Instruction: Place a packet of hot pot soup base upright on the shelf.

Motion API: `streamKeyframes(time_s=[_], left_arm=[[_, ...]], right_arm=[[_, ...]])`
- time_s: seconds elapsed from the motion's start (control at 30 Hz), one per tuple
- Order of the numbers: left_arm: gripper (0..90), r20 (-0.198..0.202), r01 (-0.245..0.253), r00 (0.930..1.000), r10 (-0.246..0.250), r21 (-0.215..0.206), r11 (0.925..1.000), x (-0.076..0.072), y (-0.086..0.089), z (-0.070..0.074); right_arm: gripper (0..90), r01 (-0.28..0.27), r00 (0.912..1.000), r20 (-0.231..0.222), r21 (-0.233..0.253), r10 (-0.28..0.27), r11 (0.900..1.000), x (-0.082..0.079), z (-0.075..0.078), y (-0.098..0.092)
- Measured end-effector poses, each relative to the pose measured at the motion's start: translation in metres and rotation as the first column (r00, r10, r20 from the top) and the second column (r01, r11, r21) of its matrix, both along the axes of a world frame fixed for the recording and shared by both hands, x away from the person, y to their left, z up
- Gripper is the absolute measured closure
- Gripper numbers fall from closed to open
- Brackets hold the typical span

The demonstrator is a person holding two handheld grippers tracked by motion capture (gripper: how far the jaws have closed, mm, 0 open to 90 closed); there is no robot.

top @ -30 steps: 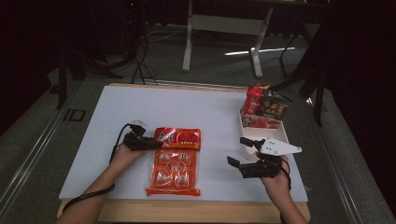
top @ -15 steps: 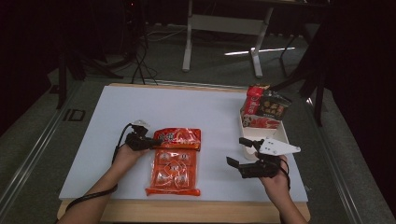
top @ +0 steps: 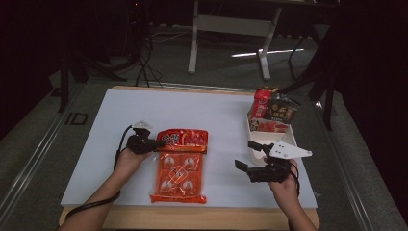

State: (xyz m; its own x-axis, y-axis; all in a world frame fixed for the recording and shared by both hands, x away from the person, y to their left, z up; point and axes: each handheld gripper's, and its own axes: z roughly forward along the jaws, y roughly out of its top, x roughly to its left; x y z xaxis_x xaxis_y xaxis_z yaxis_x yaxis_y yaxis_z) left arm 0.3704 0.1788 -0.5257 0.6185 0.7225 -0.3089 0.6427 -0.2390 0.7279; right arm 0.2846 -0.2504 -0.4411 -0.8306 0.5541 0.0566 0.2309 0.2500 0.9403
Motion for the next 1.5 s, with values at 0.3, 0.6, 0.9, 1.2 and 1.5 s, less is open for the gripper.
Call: streamKeyframes(time_s=[0.3, 0.6, 0.9, 1.2, 1.5], left_arm=[[89.0, 0.031, 0.012, 0.9995, -0.011, -0.028, 0.9995, -0.007, 0.001, 0.018], [89.1, 0.066, 0.031, 0.9975, -0.028, -0.048, 0.9984, -0.013, 0.001, 0.033], [89.2, 0.093, 0.046, 0.9948, -0.040, -0.067, 0.9966, -0.023, 0.001, 0.047], [89.2, 0.160, 0.100, 0.9835, -0.085, -0.092, 0.9907, -0.037, -0.005, 0.068], [89.2, 0.217, 0.149, 0.9691, -0.118, -0.133, 0.9798, -0.054, -0.004, 0.079]], right_arm=[[15.6, -0.037, 0.9973, 0.062, -0.028, 0.039, 0.999, 0.000, 0.004, 0.008], [10.2, -0.005, 1.0000, 0.004, -0.054, 0.005, 0.999, -0.001, 0.008, 0.015], [10.1, -0.030, 0.9996, -0.001, -0.071, 0.030, 0.997, -0.001, 0.013, 0.026], [13.6, 0.008, 0.9999, 0.008, -0.065, -0.008, 0.998, 0.009, 0.014, 0.037], [13.2, -0.009, 0.9997, -0.025, -0.049, 0.008, 0.999, 0.024, 0.008, 0.053]])
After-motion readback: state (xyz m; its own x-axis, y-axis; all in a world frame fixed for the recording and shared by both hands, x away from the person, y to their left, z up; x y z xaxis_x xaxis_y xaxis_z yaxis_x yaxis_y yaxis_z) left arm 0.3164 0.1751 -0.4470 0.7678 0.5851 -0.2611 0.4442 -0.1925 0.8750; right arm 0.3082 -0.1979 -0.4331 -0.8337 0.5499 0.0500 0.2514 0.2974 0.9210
